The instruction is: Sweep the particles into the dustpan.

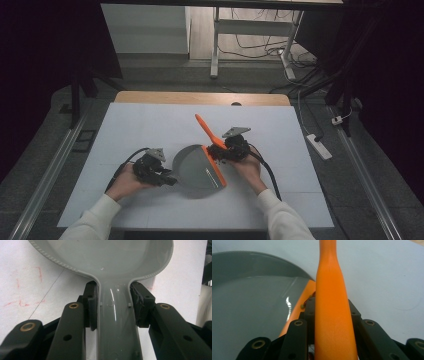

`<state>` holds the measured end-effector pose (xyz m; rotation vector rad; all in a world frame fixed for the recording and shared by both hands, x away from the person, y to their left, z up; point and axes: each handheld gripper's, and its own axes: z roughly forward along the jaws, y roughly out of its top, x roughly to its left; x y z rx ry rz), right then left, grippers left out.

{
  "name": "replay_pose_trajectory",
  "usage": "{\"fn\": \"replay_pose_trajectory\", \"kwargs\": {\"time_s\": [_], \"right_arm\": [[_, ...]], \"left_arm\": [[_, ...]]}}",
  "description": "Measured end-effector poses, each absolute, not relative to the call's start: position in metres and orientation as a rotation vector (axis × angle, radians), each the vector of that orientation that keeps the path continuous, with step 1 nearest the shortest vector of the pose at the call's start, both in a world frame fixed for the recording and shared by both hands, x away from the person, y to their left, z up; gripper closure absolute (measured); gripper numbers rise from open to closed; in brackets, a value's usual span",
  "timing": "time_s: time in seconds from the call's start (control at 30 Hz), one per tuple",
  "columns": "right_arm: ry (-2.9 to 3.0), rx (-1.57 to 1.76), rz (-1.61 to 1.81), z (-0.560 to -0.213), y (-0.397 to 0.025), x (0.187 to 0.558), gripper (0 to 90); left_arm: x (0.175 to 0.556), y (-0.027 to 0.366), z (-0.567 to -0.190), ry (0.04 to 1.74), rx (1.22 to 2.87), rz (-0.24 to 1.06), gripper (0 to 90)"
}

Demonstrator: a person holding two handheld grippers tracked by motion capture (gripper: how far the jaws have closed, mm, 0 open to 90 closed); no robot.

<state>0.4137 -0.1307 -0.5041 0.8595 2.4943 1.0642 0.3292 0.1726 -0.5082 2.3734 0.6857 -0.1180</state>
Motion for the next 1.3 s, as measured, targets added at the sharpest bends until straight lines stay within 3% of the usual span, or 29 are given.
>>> {"fn": "replay_pose_trajectory", "kwargs": {"time_s": [0.7,0.97,1.3], "right_arm": [[2.572,0.694,1.161,-0.485,-0.091,0.381,70.7],[2.419,0.827,1.217,-0.466,-0.127,0.396,70.7],[2.389,0.914,1.108,-0.490,-0.135,0.427,70.6]], "left_arm": [[0.330,0.173,-0.509,0.684,2.376,-0.120,61.2],[0.330,0.172,-0.510,0.682,2.378,-0.119,61.2],[0.330,0.172,-0.510,0.688,2.375,-0.126,61.2]]}}
